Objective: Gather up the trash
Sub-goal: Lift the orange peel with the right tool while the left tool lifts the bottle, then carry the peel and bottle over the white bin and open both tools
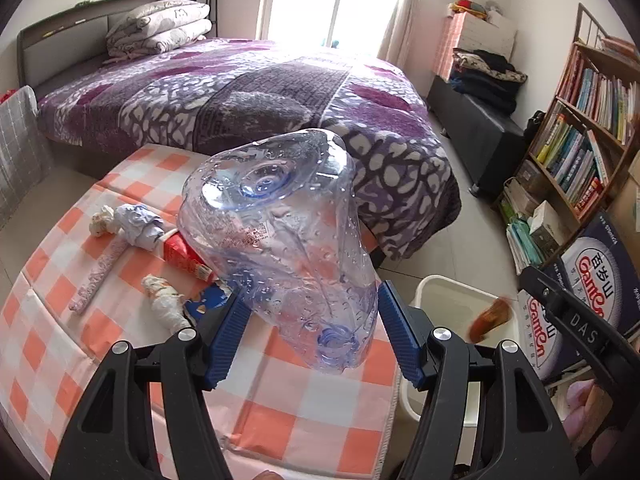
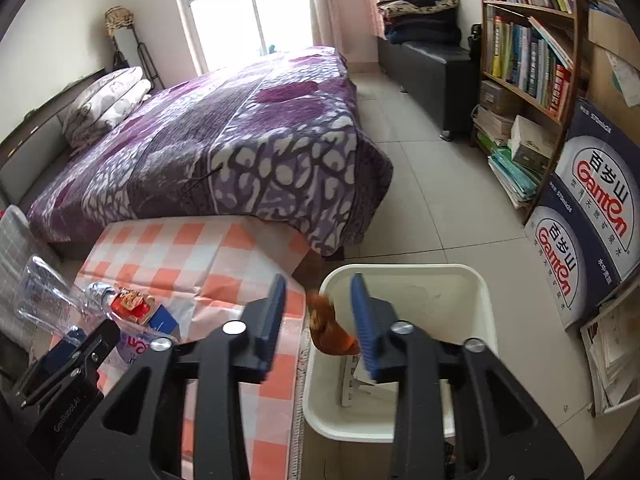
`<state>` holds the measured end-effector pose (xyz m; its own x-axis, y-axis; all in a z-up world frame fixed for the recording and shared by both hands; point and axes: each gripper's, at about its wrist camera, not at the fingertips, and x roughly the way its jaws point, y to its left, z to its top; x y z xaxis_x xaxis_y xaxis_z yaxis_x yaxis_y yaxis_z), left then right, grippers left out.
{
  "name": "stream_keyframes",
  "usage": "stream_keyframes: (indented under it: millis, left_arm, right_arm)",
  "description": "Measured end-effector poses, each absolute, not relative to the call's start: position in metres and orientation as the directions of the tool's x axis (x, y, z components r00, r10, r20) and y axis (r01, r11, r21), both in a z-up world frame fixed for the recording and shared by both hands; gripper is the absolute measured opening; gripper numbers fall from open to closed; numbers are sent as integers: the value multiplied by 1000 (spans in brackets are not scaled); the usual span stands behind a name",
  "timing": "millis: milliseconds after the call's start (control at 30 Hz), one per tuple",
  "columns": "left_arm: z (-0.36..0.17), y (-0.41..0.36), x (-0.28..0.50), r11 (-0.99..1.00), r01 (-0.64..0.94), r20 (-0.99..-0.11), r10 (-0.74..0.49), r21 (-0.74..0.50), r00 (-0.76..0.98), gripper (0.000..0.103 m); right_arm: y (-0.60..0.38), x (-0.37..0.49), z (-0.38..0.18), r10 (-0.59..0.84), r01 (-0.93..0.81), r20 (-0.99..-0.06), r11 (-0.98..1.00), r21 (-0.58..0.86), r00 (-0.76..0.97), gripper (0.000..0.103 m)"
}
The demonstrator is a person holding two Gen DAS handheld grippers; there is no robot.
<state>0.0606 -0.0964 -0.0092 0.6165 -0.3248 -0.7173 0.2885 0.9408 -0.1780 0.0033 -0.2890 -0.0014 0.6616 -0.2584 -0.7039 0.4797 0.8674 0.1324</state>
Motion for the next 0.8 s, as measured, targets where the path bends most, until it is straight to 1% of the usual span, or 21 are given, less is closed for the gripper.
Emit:
stream_keyframes:
  millis: [33,100,133,200,433,467,500,533,667,733,800]
  left_arm:
    - [-10,-100,59,936,298,-718,-339,-189,608,64]
    - [-12,-108,58,924,316,-722,-368,-214,587,64]
    - [-12,-112,57,917,325,-723,-385,-230,574,64]
    - [-14,-118,54,905,342,-724,-411,-252,554,64]
    - [-20,-144,45,866,395,-734,-479,-306,482,64]
    - [-21,-148,43,860,403,-736,-489,-314,469,64]
    - [-22,-152,42,854,410,-737,-497,-321,458,64]
    - [-24,-156,40,847,418,-738,-507,-329,445,64]
    - [-31,-175,34,824,448,-745,-533,-348,401,64]
    - [-34,-187,32,805,470,-746,-553,-364,371,64]
    - [-39,-200,30,775,499,-749,-581,-389,319,65]
  right_arm:
    - [-295,0,0,-272,497,-698,856,138,663,51]
    - [-305,-6,3,-288,518,-691,843,146,663,53]
    - [-310,-8,4,-296,531,-689,834,152,662,58]
    - [-319,-13,5,-308,553,-686,817,164,659,62]
    - [-345,-27,7,-337,615,-688,763,201,642,69]
    - [-348,-29,7,-337,619,-689,758,206,642,71]
    - [-351,-31,7,-339,624,-688,752,213,642,75]
    - [-352,-33,8,-341,628,-686,746,219,643,76]
    - [-359,-39,9,-349,642,-681,731,232,643,78]
    - [-364,-44,10,-358,651,-676,720,239,644,82]
    - [-368,-49,11,-370,660,-668,710,245,646,84]
